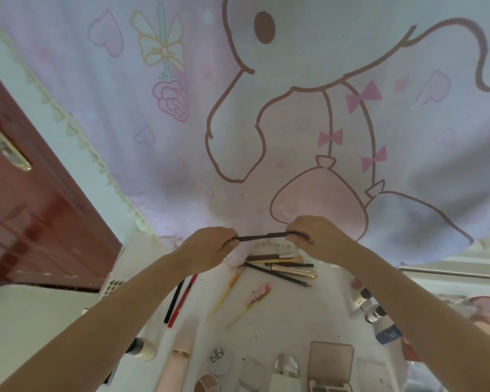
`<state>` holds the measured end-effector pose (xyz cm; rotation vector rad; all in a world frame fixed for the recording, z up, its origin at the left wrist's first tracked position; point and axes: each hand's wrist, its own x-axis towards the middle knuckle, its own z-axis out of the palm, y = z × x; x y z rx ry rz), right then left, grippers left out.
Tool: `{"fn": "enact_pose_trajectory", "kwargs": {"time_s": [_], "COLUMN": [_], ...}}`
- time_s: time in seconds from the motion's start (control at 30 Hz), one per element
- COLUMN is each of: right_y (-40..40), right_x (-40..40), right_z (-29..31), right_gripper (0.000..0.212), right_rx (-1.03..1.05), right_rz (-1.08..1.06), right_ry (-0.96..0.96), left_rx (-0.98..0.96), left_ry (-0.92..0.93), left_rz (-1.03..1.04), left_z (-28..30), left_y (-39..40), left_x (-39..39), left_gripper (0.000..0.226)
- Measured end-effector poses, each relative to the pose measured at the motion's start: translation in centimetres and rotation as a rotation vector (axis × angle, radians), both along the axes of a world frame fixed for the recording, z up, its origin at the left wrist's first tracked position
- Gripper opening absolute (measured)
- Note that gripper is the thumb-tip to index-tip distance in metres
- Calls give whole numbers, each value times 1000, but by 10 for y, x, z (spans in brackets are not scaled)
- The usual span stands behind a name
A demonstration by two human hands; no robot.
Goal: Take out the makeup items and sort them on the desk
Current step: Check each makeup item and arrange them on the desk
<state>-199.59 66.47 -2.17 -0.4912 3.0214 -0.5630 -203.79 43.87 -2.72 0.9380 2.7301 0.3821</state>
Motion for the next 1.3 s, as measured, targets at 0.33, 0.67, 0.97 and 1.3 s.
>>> {"fn": "enact_pose_trajectory", "kwargs": {"time_s": [0.33,0.67,0.97,1.3], "right_y": [-82,-138,-150,-104], "right_x": [-52,-91,-102,-67], "right_z": [-81,-148,-178,-165], "right_gripper": [28,25,27,35], "right_rx": [251,449,448,250], "right_rz": [184,316,362,276], "right_ry": [-160,-283,-322,-335], "left_rx": [-297,-479,-541,-479], "left_ry": [-279,-422,-393,-308], "left_rz": [262,448,433,458], "left_z": [-80,-135,-156,-157], "left_y": [-42,-45,-47,-51], "left_x": [10,2,1,10], "left_gripper": [32,25,22,25]}}
